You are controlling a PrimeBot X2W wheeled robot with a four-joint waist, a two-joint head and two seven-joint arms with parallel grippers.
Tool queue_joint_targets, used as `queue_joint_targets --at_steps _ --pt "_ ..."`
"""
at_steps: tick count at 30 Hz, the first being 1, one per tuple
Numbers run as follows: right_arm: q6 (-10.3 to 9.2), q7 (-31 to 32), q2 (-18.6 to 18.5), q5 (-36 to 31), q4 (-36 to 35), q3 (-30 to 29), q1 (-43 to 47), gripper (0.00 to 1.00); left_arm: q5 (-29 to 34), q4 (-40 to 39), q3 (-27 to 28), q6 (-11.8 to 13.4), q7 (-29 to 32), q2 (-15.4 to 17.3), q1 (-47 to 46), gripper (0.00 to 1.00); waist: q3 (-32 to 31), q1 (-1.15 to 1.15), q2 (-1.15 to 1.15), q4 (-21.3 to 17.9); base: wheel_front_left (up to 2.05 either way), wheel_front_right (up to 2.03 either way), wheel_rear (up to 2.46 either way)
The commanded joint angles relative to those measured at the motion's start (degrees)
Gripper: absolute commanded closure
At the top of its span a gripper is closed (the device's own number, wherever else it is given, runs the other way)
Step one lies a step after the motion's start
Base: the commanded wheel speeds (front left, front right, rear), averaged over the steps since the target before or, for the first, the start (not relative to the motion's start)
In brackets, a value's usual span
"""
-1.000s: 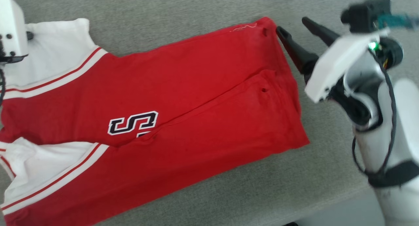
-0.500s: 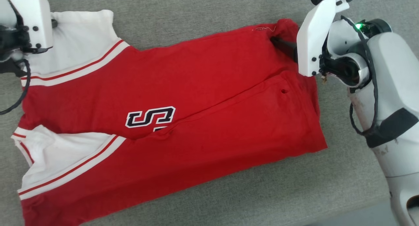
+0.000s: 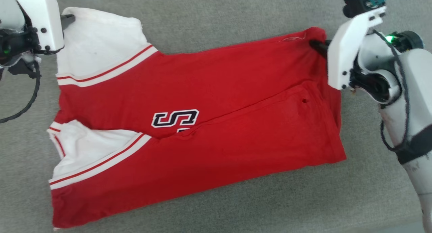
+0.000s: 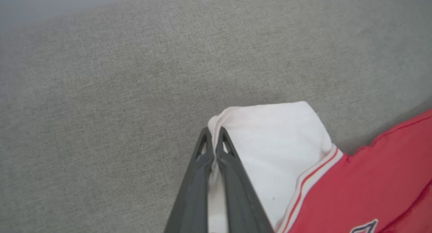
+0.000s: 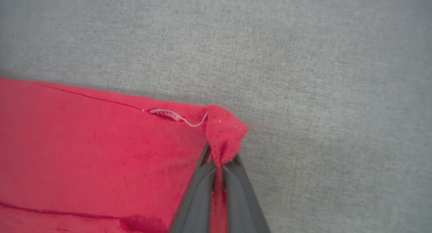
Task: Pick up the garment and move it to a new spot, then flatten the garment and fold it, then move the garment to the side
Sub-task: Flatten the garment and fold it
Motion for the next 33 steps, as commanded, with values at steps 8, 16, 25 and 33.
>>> queue_joint_targets --at_steps 8,16,25,33 --pt "-0.02 -5.7 -3.6 -0.5 -5.2 -2.7 6.8 1.0 -1.5 -6.2 0.6 -0.2 -2.2 1.2 3.9 1.0 -4.6 0.0 0.0 3.5 0.0 0.0 0.0" --pt "-0.01 -5.3 -6.0 -1.3 -13.9 -6.4 15.0 1.0 -2.5 -17.7 0.5 2.7 -3.3 5.2 9.1 1.0 -7.9 0.0 0.0 5.6 0.0 0.0 0.0" --pt "-0.01 -2.3 -7.7 -0.8 -25.0 -9.9 25.4 1.0 -2.7 -34.4 -0.4 9.3 -4.5 12.0 17.1 1.0 -10.1 0.0 0.0 7.0 0.0 0.0 0.0" --pt "-0.01 2.0 -6.9 -0.9 -32.6 -15.6 36.9 1.0 -5.6 -45.5 -1.8 15.7 -7.5 17.8 27.2 1.0 -11.1 0.0 0.0 7.7 0.0 0.0 0.0"
